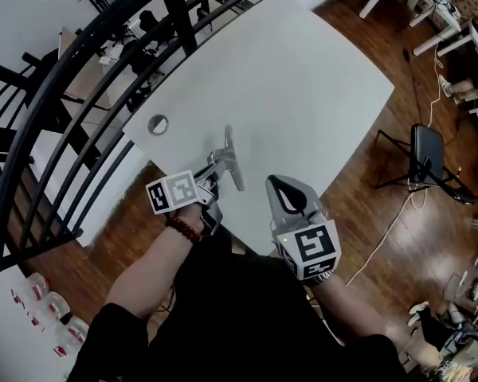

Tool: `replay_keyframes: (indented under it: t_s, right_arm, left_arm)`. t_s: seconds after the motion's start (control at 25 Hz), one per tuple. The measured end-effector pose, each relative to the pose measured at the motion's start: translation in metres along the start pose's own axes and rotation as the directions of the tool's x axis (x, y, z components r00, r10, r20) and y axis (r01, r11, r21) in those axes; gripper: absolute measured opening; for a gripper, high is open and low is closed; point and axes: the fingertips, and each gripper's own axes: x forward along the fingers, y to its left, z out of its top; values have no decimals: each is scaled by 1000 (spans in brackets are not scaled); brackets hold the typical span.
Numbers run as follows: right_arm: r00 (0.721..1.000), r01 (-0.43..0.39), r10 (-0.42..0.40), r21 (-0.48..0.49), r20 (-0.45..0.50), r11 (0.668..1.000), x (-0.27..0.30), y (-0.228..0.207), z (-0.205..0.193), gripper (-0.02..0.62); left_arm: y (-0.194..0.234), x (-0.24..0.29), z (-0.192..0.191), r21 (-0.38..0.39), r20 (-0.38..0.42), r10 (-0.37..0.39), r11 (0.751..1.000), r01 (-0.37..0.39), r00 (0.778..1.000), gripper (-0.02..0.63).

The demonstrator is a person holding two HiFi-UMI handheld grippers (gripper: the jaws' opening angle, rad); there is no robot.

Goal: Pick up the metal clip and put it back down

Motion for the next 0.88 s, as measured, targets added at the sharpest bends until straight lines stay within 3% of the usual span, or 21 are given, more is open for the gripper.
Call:
replay_keyframes:
  t_s: [0.32,0.68,0.88]
  right_arm:
    - [998,30,-29,32,-47,999,22,-9,-6,-8]
    - [998,34,-32,37,-58,999,21,-17,-9,-8]
    - [999,26,-25,28,-47,999,16,-17,-7,-8]
  left_arm:
    - [35,24,15,-32,-33,46,998,-47,998,21]
    - [39,31,13,-32,-23,44,998,-44,999,23]
    - [36,28,15,-21,-1,59,998,-59,998,64]
